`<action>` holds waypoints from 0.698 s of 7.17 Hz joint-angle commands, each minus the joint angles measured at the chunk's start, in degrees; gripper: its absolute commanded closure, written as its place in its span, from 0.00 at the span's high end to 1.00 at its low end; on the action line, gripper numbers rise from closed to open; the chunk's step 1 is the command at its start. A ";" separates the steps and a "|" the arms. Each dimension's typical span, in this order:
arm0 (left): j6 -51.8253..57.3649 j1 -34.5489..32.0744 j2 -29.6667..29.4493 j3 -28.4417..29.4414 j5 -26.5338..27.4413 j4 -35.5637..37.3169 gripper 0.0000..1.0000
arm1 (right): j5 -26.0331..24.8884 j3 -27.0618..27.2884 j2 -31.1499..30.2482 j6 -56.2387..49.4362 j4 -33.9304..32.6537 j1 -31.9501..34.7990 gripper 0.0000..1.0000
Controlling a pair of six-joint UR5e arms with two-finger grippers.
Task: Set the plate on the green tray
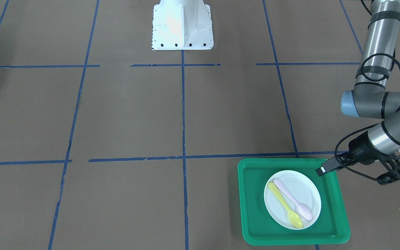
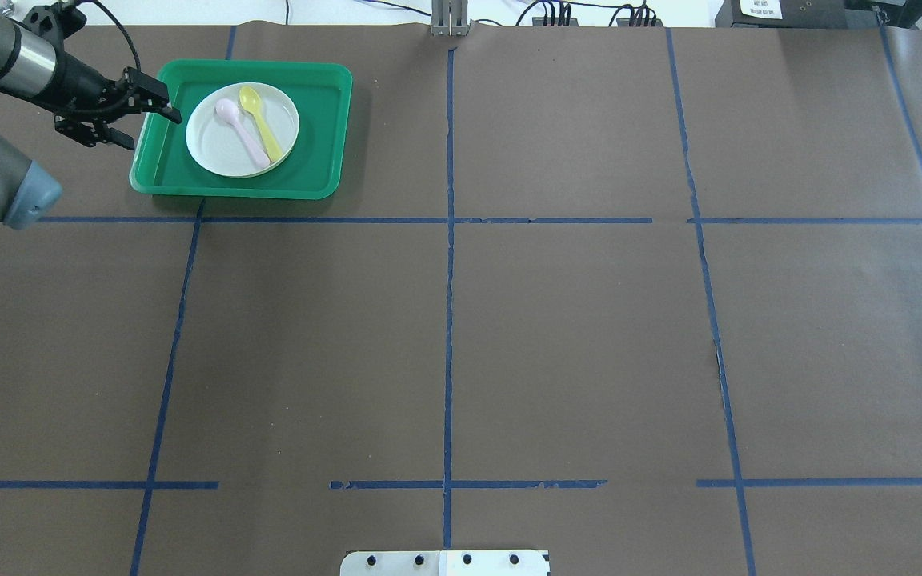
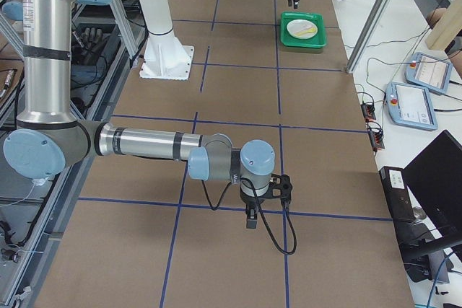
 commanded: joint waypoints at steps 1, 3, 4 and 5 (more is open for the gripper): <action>16.07 -5.48 5.73 -11.03 -4.48 10.97 1.00 | 0.00 0.00 0.07 0.00 0.04 0.00 1.00; 25.18 -8.73 9.08 -13.81 -4.04 13.48 1.00 | 0.00 0.00 0.07 0.00 0.04 0.00 1.00; 30.43 -9.53 12.32 -15.30 -4.04 13.57 1.00 | 0.00 0.00 0.07 0.00 0.04 0.00 1.00; 37.01 -10.58 15.05 -15.31 -3.86 14.18 1.00 | 0.00 0.00 0.07 0.00 0.04 0.00 1.00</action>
